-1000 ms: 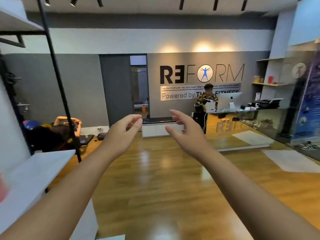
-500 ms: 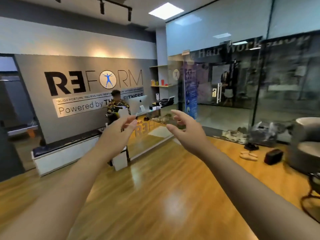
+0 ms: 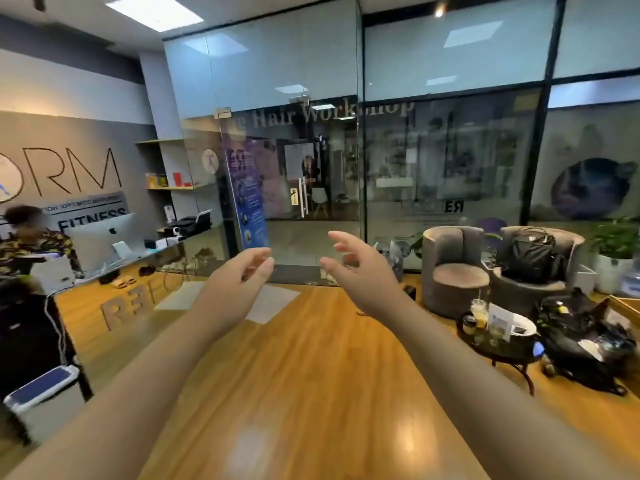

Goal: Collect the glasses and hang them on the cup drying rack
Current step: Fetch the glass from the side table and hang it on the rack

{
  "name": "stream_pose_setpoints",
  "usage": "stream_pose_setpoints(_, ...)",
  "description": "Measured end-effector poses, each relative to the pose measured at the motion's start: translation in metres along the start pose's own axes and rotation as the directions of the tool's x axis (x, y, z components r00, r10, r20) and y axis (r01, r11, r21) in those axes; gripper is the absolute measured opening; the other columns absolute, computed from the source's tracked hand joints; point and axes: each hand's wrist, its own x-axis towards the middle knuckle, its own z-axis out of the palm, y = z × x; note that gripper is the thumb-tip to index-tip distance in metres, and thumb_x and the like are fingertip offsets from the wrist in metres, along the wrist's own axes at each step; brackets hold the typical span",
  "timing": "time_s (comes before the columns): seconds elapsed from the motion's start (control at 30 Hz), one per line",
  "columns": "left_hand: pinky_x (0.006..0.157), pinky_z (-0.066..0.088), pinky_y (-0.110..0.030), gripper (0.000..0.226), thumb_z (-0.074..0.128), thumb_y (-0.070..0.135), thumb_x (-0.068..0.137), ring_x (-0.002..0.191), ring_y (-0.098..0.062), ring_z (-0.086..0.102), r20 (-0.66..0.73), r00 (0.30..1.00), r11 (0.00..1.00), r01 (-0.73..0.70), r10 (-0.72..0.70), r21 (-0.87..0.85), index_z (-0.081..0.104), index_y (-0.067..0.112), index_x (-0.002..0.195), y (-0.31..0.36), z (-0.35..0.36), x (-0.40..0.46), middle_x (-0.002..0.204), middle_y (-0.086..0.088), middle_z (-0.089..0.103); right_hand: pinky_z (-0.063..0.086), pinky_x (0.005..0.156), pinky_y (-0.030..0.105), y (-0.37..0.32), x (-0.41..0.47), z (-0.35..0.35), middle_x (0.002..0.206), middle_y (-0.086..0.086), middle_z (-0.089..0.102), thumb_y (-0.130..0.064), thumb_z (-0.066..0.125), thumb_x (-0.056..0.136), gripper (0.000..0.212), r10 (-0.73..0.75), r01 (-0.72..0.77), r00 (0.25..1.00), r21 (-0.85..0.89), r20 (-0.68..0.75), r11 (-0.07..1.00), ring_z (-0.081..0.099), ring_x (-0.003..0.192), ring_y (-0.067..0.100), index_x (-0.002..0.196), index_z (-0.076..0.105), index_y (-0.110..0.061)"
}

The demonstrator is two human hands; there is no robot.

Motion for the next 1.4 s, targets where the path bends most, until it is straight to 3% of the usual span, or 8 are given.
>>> stream_pose_setpoints(0.17, 0.086, 0.043, -0.022, 0.042, 0.045, 0.048, 0.105, 0.113, -0.004, 0.057, 0.001, 0.999, 0.995, -0.052, 0.053, -0.090, 0.055, 0.030, 0.142, -0.007, 0.066, 0.121, 0.127, 0.013, 0.062, 0.047, 0.093, 0.030, 0.070, 0.084, -0.037, 0.137, -0.012, 0.058, -0.053, 0.062, 0.098, 0.058, 0.034, -0.038, 0.997, -0.063, -0.069, 0.997, 0.053, 0.122, 0.009, 0.152, 0.047, -0.039)
stream_pose_setpoints(0.37, 0.077, 0.037, -0.010, 0.038, 0.047, 0.047, 0.105, 0.101, 0.015, 0.051, 0.077, 0.989, 0.972, -0.111, 0.129, -0.207, 0.055, 0.034, 0.140, -0.010, 0.167, 0.236, 0.114, 0.024, 0.058, 0.045, 0.089, 0.024, 0.149, 0.153, -0.072, 0.141, -0.006, 0.060, -0.050, 0.064, 0.097, 0.059, 0.060, -0.083, 0.986, -0.143, -0.157, 0.986, 0.053, 0.120, 0.007, 0.152, 0.048, -0.035)
stream_pose_setpoints(0.53, 0.081, 0.044, -0.018, 0.040, 0.047, 0.048, 0.105, 0.111, -0.004, 0.057, 0.162, 0.963, 0.938, -0.156, 0.214, -0.310, 0.055, 0.033, 0.140, -0.018, 0.266, 0.322, 0.124, 0.014, 0.061, 0.049, 0.093, 0.025, 0.225, 0.203, -0.095, 0.141, -0.006, 0.060, -0.045, 0.065, 0.099, 0.057, 0.104, -0.155, 0.967, -0.214, -0.231, 0.964, 0.053, 0.123, 0.007, 0.152, 0.049, -0.032)
stream_pose_setpoints(0.67, 0.078, 0.041, -0.012, 0.041, 0.046, 0.049, 0.105, 0.114, -0.004, 0.055, 0.231, 0.919, 0.893, -0.210, 0.319, -0.398, 0.054, 0.032, 0.142, -0.021, 0.337, 0.399, 0.126, 0.016, 0.060, 0.049, 0.098, 0.034, 0.282, 0.247, -0.120, 0.139, -0.006, 0.060, -0.047, 0.065, 0.098, 0.057, 0.161, -0.245, 0.937, -0.256, -0.310, 0.935, 0.055, 0.125, 0.013, 0.151, 0.050, -0.034)
stream_pose_setpoints(0.87, 0.096, 0.045, -0.028, 0.037, 0.047, 0.046, 0.105, 0.119, -0.010, 0.056, 0.296, 0.845, 0.820, -0.253, 0.446, -0.513, 0.057, 0.032, 0.138, 0.003, 0.424, 0.515, 0.129, 0.011, 0.061, 0.040, 0.081, 0.014, 0.341, 0.319, -0.165, 0.129, -0.019, 0.054, -0.056, 0.062, 0.095, 0.058, 0.178, -0.344, 0.869, -0.303, -0.463, 0.889, 0.052, 0.118, 0.005, 0.150, 0.048, -0.041)
stream_pose_setpoints(1.0, 0.086, 0.041, -0.014, 0.033, 0.049, 0.043, 0.105, 0.115, -0.005, 0.057, 0.341, 0.781, 0.770, -0.263, 0.524, -0.581, 0.060, 0.030, 0.133, 0.027, 0.493, 0.552, 0.126, 0.013, 0.063, 0.039, 0.080, 0.014, 0.381, 0.344, -0.198, 0.137, -0.013, 0.058, -0.054, 0.062, 0.096, 0.059, 0.170, -0.391, 0.837, -0.351, -0.521, 0.851, 0.052, 0.118, 0.005, 0.151, 0.048, -0.037)
stream_pose_setpoints(1.13, 0.095, 0.043, -0.023, 0.043, 0.049, 0.045, 0.105, 0.117, -0.005, 0.056, 0.388, 0.738, 0.752, -0.239, 0.552, -0.615, 0.056, 0.028, 0.143, 0.048, 0.565, 0.573, 0.129, 0.013, 0.061, 0.038, 0.081, 0.013, 0.438, 0.348, -0.234, 0.145, -0.005, 0.059, -0.050, 0.062, 0.098, 0.057, 0.197, -0.446, 0.808, -0.358, -0.556, 0.820, 0.052, 0.122, 0.009, 0.152, 0.049, -0.035)
stream_pose_setpoints(1.4, 0.088, 0.041, -0.017, 0.043, 0.048, 0.044, 0.105, 0.116, -0.006, 0.056, 0.437, 0.735, 0.789, -0.214, 0.518, -0.575, 0.054, 0.026, 0.144, 0.096, 0.712, 0.619, 0.131, 0.010, 0.061, 0.046, 0.085, 0.019, 0.585, 0.359, -0.331, 0.144, -0.005, 0.059, -0.050, 0.064, 0.098, 0.059, 0.278, -0.498, 0.792, -0.313, -0.543, 0.809, 0.056, 0.122, 0.010, 0.153, 0.047, -0.035)
